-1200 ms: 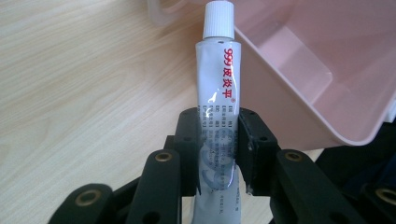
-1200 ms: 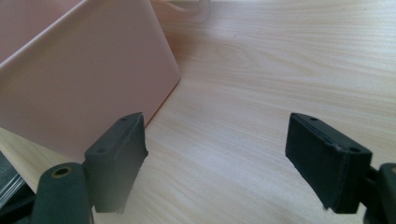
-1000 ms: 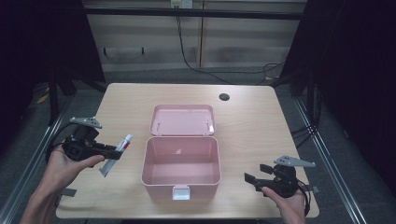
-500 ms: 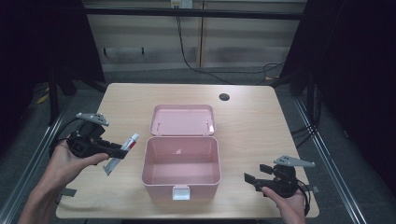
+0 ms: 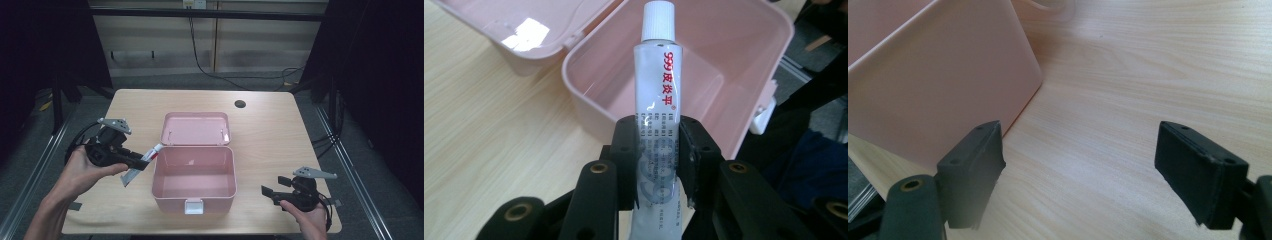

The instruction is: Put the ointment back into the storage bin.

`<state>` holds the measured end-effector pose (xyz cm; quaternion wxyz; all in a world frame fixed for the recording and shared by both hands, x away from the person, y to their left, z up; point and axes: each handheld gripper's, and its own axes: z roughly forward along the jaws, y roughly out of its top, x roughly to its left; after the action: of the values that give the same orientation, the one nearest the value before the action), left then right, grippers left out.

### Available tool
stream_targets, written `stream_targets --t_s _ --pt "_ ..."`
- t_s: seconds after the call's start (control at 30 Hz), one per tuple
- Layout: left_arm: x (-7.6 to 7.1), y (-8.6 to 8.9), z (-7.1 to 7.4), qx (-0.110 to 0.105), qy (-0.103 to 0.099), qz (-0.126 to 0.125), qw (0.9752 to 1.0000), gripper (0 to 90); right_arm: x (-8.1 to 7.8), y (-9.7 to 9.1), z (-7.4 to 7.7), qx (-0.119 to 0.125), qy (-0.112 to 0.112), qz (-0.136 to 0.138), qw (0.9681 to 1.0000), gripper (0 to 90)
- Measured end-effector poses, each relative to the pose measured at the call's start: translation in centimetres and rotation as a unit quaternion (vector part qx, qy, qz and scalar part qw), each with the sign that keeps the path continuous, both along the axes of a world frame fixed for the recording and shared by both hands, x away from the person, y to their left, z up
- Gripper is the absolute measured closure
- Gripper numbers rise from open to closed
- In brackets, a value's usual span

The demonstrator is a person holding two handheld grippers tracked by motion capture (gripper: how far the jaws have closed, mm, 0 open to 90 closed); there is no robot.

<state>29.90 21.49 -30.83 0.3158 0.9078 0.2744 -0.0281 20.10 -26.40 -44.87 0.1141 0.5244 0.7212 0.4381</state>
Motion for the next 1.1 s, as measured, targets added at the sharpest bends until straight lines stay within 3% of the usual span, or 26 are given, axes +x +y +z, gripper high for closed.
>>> stream_targets --t_s 0.13,0.2,0.4,0.5,0.8,0.83,0.93,1.03,1.07,1.1 --pt "0.1 -0.8 0.0 0.013 -0.001 -0.004 0.9999 71.4 0.0 0.0 0.0 0.002 0.0 -0.001 1.0 19.2" --pt "0.2 -1.3 0.0 0.019 0.001 -0.018 0.9997 71.4 0.0 0.0 0.0 0.001 0.0 0.001 1.0 19.2" --pt "0.2 -2.5 -0.1 0.014 0.008 -0.022 0.9996 71.4 0.0 0.0 0.0 0.003 0.001 0.001 1.0 19.2" --pt "0.3 -3.3 0.1 0.011 0.021 -0.043 0.9988 71.3 0.0 0.0 0.0 0.003 0.001 0.002 1.0 19.2" --pt "0.5 -5.5 0.4 0.015 0.022 -0.06 0.9978 71.3 0.0 0.0 0.0 0.005 0.0 0.001 1.0 19.2" --pt "0.7 -5.9 0.4 0.021 0.021 -0.074 0.9968 71.3 0.0 0.0 0.0 0.005 0.001 0.002 1.0 19.2" --pt "0.8 -6.7 0.2 0.022 0.022 -0.078 0.9965 71.3 0.0 0.0 0.0 0.007 0.0 0.002 1.0 18.7" --pt "1.0 -7.4 0.1 0.035 0.022 -0.093 0.9948 71.2 0.0 -0.1 0.1 0.01 -0.007 0.008 0.9999 17.4" --pt "1.0 -7.8 0.0 0.026 0.025 -0.089 0.9954 71.2 0.0 -0.1 0.1 0.01 -0.008 0.009 0.9999 17.0" --pt "1.2 -7.9 0.1 0.036 0.022 -0.101 0.994 71.3 0.0 -0.1 0.1 0.01 -0.008 0.009 0.9999 16.8"
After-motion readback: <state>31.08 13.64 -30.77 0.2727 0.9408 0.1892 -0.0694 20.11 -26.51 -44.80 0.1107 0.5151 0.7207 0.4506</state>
